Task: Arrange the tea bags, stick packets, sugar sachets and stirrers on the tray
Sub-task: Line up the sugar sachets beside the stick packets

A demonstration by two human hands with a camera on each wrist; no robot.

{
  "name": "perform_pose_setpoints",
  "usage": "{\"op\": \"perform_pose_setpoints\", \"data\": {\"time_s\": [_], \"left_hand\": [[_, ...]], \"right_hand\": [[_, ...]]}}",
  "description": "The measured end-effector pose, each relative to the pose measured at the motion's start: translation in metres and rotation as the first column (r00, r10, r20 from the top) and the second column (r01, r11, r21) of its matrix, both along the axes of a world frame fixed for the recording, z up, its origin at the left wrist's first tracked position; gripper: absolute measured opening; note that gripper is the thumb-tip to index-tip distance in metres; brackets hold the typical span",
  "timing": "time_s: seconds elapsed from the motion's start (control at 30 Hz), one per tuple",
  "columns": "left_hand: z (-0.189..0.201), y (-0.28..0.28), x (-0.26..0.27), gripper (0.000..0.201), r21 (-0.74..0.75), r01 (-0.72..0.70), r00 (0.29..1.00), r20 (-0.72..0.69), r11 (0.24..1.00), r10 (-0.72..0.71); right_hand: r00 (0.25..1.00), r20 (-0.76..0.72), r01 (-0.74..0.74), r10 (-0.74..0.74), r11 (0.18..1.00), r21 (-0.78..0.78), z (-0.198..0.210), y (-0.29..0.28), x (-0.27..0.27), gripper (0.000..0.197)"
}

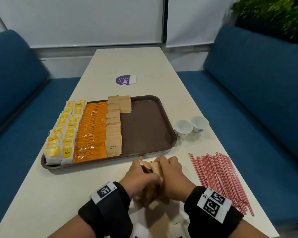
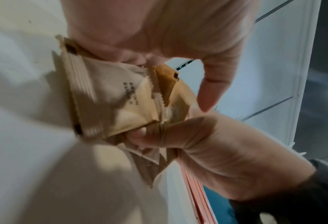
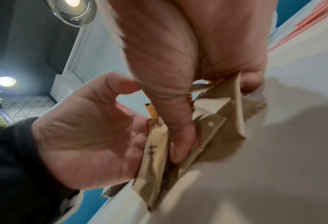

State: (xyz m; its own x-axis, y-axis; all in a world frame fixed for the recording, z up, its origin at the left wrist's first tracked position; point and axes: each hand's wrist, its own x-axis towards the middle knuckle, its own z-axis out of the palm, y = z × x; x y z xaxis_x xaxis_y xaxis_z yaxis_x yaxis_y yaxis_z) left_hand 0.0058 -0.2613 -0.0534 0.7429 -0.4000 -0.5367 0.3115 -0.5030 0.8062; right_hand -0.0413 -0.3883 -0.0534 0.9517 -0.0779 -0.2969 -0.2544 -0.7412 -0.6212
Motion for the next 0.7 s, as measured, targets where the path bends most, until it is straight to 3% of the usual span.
{"op": "perform_pose_setpoints", "data": {"time_s": [0.07, 0.1, 0.17, 0.23, 0.47, 0.7], "left_hand": [[0.000, -0.001, -0.003, 0.119, -0.081, -0.041, 0.999, -0.012, 0.996, 0.040], [-0.001, -0.001, -0.004, 0.102, -0.098, -0.052, 0.999, 0.010, 0.994, 0.053], [-0.005, 0.000, -0.006, 0.069, -0.084, -0.059, 0.992, 0.106, 0.995, 0.068], [-0.011, 0.001, -0.005, 0.055, -0.072, -0.077, 0.978, 0.188, 0.994, 0.089], [-0.019, 0.011, 0.001, 0.040, -0.115, -0.073, 0.962, 0.253, 0.991, 0.100], [-0.014, 0.016, -0.002, 0.039, -0.096, -0.001, 0.963, 0.269, 0.995, 0.027]], "right_hand": [[1.000, 0.007, 0.005, -0.005, 1.000, 0.005, -0.001, 0.001, 0.000, 0.060], [1.000, 0.014, 0.008, -0.008, 1.000, 0.006, -0.001, 0.002, 0.000, 0.059], [0.999, 0.026, 0.019, -0.019, 1.000, 0.025, -0.004, 0.003, 0.000, 0.058], [0.998, 0.045, 0.042, -0.045, 0.996, 0.078, -0.007, 0.003, 0.000, 0.059], [0.988, 0.108, 0.081, -0.107, 0.972, 0.221, -0.011, 0.009, 0.000, 0.064], [0.982, 0.101, 0.146, -0.159, 0.981, 0.125, -0.008, 0.013, 0.002, 0.078]]}}
